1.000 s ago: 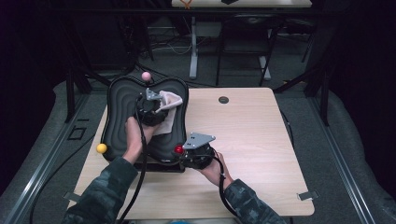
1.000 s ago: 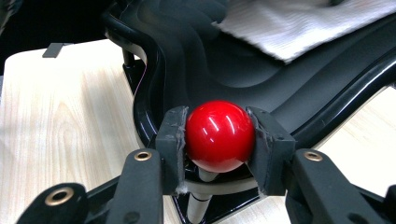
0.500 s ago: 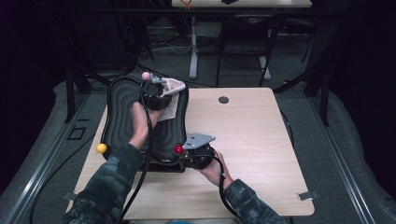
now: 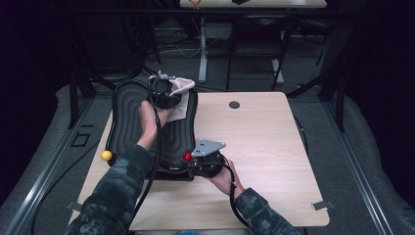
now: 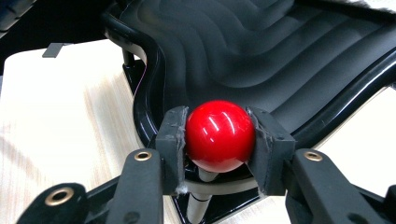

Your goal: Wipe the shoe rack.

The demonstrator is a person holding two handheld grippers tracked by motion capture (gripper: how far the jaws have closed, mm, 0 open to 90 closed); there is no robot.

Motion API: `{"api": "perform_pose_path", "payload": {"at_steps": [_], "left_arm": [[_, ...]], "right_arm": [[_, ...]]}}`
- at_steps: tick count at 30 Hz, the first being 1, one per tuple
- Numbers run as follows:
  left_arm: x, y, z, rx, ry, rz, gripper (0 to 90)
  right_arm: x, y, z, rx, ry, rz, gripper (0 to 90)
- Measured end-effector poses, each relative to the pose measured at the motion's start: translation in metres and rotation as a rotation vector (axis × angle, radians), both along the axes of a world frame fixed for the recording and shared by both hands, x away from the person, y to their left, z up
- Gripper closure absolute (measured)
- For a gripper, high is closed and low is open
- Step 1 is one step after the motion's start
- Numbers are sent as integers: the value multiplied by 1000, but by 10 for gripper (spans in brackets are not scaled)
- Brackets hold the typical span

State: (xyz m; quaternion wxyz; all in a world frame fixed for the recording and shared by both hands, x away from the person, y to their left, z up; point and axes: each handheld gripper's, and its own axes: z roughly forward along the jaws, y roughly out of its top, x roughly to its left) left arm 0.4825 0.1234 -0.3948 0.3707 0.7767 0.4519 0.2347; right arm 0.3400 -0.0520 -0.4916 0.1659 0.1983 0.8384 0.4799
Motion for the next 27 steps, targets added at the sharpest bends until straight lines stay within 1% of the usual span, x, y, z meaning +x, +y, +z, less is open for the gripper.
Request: {"api": "perform_pose_path", "payload": {"at_steps": [2, 6, 14, 17, 22, 23, 25, 27], "left_arm": [[-4, 0, -1, -1, 8, -2, 795], [-16, 1, -8, 6, 7, -14, 797], [-49, 8, -27, -7, 13, -46, 796], [-60, 9, -33, -2, 16, -64, 796], [-78, 7, -43, -14, 18, -81, 796], [-81, 7, -44, -4, 20, -91, 796], [-87, 6, -47, -5, 23, -101, 796], [-92, 6, -51, -13, 23, -100, 796]], "right_arm": [[0, 0, 0, 2, 0, 2, 601], [0, 0, 0, 3, -1, 1, 601], [0, 0, 0, -1, 0, -1, 600], [0, 0, -1, 2, -5, -1, 600], [0, 0, -1, 4, -6, -3, 600], [0, 0, -1, 4, -5, -3, 600], [0, 0, -1, 5, -4, -2, 600], [0, 0, -1, 3, -6, -3, 600]]}}
